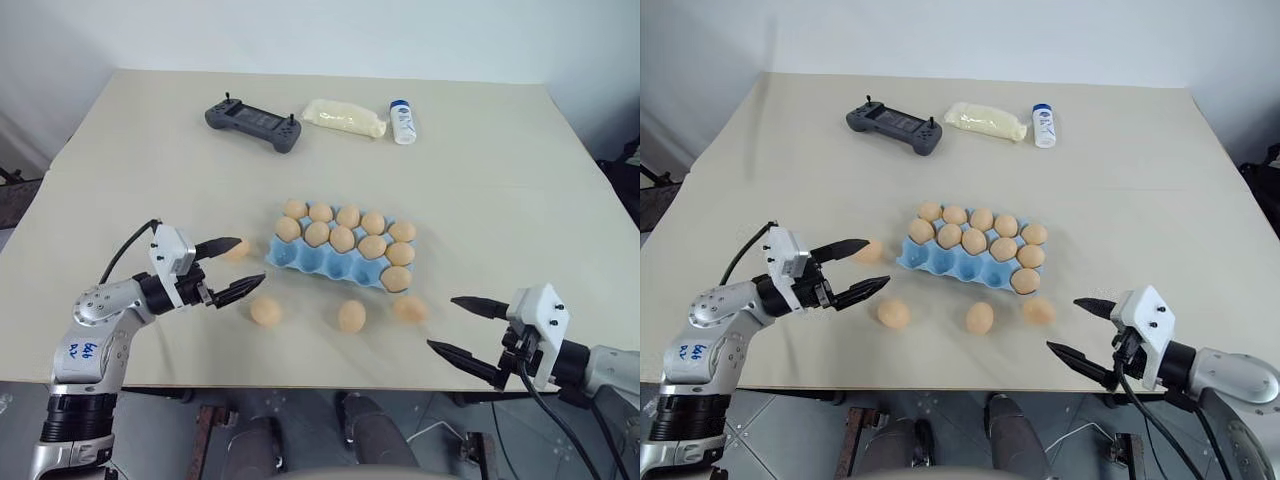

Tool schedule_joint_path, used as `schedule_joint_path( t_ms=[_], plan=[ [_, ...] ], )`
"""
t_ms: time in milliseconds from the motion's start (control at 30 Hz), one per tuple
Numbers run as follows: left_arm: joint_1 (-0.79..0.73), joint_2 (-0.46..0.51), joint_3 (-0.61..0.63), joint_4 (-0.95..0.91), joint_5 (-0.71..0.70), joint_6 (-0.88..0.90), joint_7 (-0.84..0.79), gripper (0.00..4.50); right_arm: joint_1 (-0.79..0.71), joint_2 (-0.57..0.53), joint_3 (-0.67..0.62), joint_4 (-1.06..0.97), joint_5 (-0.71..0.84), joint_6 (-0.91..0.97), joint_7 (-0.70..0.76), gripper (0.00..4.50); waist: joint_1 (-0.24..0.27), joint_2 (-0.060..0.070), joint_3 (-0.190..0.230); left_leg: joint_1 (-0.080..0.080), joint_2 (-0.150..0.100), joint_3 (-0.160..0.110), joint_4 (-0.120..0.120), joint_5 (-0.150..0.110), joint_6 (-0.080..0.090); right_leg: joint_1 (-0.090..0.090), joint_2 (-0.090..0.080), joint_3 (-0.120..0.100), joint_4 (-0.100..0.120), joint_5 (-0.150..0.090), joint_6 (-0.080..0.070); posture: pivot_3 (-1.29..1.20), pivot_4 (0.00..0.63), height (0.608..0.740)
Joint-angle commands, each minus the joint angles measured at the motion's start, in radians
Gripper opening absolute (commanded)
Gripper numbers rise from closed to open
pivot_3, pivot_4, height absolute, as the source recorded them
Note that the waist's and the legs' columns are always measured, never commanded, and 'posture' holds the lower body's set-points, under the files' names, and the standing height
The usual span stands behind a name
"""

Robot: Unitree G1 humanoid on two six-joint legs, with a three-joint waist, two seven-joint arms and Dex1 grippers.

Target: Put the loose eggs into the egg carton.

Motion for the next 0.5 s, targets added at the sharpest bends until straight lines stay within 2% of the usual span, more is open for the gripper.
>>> schedule_joint_path(
  t_ms=[33,500],
  plan=[
    [0.035,0.023,-0.011,-0.032,0.008,-0.018,-0.028,4.47,0.024,-0.008,-0.051,-0.02,0.003,-0.019,0.006,4.5,0.001,0.0,0.0,0.0,0.0,0.0,0.0,0.0,0.0,0.0,0.0,0.0,-0.001,0.0,0.0,0.0,0.15,0.74],
    [0.13,0.034,0.002,-0.104,0.008,-0.033,-0.012,4.47,-0.025,-0.03,-0.062,0.075,0.05,-0.042,0.113,4.5,0.001,-0.001,0.001,-0.001,0.001,0.0,-0.001,-0.001,-0.001,0.0,-0.001,0.0,-0.002,-0.001,-0.001,0.0,0.15,0.74]
  ],
)
